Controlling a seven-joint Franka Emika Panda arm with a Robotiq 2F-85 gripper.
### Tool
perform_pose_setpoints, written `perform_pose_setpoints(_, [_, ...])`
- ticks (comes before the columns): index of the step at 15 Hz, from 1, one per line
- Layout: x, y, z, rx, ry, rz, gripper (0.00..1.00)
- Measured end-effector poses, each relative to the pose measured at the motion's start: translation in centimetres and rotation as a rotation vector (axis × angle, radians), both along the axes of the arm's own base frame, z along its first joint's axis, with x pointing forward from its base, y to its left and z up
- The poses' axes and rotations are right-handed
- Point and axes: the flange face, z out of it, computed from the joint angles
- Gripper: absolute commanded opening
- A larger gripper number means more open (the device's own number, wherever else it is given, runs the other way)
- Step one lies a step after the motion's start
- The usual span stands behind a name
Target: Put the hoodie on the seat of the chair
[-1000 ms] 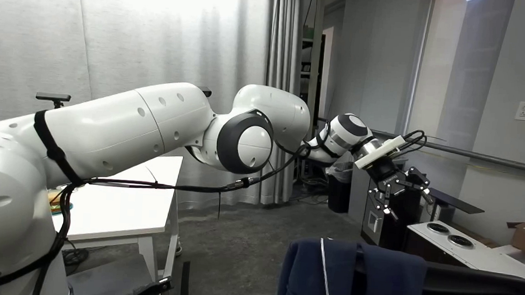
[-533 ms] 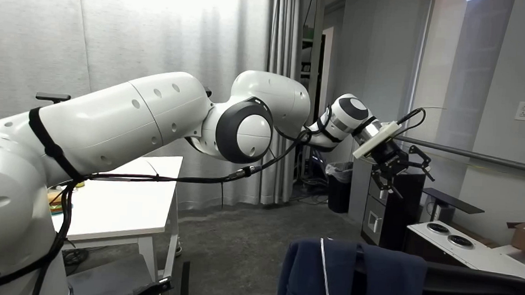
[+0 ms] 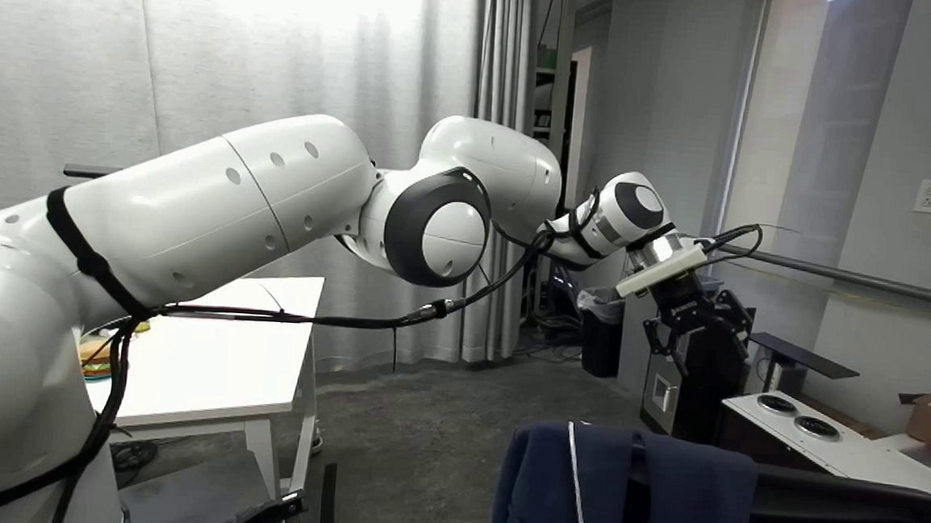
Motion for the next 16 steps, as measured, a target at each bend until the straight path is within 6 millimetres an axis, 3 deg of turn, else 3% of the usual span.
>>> perform_pose_setpoints(5, [-2.1, -1.6, -2.6, 0.185, 0.099, -0.049, 1.00])
perform_pose_setpoints(12, [-6.7, -5.5, -3.7, 0.302, 0.185, -0.174, 1.00])
perform_pose_setpoints(16, [-9.7, -6.8, -4.4, 0.298, 0.197, -0.240, 1.00])
